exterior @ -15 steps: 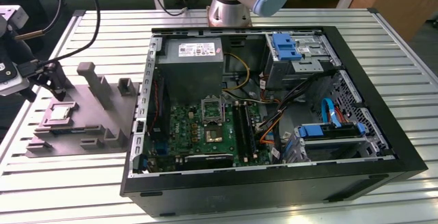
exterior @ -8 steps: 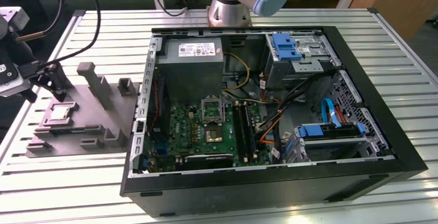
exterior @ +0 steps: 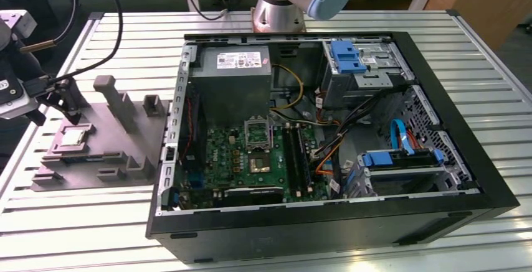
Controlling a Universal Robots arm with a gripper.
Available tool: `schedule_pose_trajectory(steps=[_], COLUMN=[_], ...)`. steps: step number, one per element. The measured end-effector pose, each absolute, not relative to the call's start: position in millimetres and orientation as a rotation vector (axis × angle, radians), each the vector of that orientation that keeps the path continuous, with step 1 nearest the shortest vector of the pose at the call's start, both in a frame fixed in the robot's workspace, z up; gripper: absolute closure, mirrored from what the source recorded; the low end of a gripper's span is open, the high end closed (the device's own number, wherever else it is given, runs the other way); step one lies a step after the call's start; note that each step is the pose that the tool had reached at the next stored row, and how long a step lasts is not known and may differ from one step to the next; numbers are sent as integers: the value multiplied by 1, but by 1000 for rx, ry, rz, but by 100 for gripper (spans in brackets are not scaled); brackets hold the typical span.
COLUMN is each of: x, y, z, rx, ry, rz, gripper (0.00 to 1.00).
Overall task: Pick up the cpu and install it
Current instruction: 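Pick up the cpu and move it towards the insertion slot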
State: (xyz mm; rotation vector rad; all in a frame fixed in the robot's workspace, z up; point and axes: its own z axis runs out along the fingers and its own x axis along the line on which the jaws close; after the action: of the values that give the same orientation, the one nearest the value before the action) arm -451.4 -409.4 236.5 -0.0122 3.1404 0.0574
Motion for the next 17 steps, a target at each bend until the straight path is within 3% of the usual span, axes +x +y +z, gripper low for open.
schedule_pose_trajectory(steps=[17], x=[-451], y=[-410], z=[225], rx=[-3], ry=[3140], rz=[57], gripper=[35])
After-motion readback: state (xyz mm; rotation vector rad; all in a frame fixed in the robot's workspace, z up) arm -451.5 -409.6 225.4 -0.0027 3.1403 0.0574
